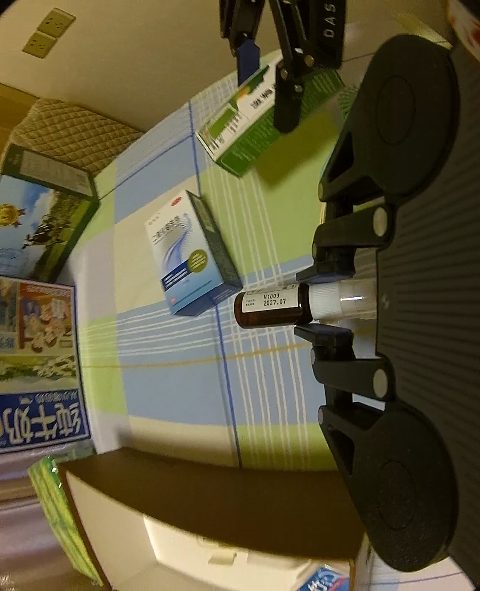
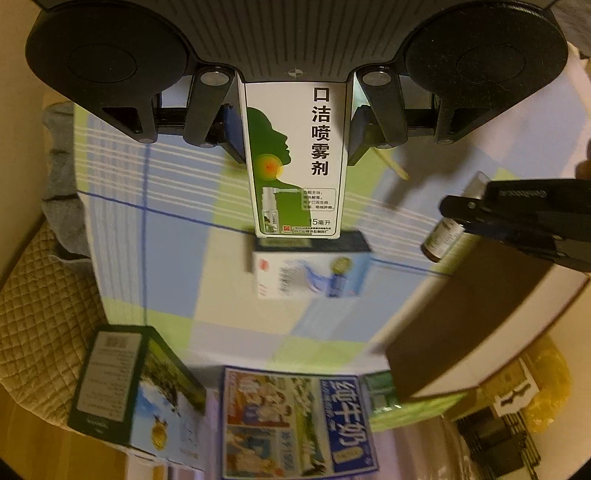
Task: Organize rigid objects
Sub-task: 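Carry the brown bottle and green box over the shoebox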
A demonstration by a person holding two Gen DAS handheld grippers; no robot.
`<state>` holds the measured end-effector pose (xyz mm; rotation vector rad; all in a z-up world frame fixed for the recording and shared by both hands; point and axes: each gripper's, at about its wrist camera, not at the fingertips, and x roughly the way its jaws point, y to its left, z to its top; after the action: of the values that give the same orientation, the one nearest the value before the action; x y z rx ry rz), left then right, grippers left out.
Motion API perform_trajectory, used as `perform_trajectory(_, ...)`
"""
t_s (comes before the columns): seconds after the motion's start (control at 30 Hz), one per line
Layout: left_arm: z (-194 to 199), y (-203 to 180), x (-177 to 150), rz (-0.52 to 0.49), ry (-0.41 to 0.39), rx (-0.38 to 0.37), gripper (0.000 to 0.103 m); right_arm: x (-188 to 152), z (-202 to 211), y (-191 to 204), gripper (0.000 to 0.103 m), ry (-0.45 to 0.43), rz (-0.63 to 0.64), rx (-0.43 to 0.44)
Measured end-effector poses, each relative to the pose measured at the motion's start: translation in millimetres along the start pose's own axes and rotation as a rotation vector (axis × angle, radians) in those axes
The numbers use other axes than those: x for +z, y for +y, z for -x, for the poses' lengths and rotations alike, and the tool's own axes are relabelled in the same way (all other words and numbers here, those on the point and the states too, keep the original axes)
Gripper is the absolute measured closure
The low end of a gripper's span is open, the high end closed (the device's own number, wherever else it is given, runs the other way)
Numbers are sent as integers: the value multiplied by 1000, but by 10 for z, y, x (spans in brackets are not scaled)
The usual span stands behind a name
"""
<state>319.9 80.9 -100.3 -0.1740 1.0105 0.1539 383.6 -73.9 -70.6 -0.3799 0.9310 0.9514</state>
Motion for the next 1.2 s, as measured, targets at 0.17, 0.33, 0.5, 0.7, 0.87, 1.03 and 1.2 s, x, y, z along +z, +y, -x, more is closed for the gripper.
perform_trajectory(0.17,270,142,-12,24,-43,12,84,154,70,293,51,-27,13,41)
perform_trajectory(0.33,537,344,-35,48,-89,31,84,308,105,635,51,-60,50,68)
perform_trajectory(0.5,787,608,-78,64,-125,61,84,472,86,997,51,-88,76,107)
perform_trajectory(0.7,1033,964,-96,68,-158,105,84,643,-1,1474,51,-114,102,146)
perform_trajectory(0.87,1152,1298,-76,71,-172,133,84,788,-91,1846,51,-127,113,167)
perform_trajectory(1.03,1213,1650,-65,77,-175,148,84,943,-228,2173,51,-131,113,171)
perform_trajectory(1.2,1184,2005,-45,87,-162,146,84,1109,-443,2464,51,-122,106,157)
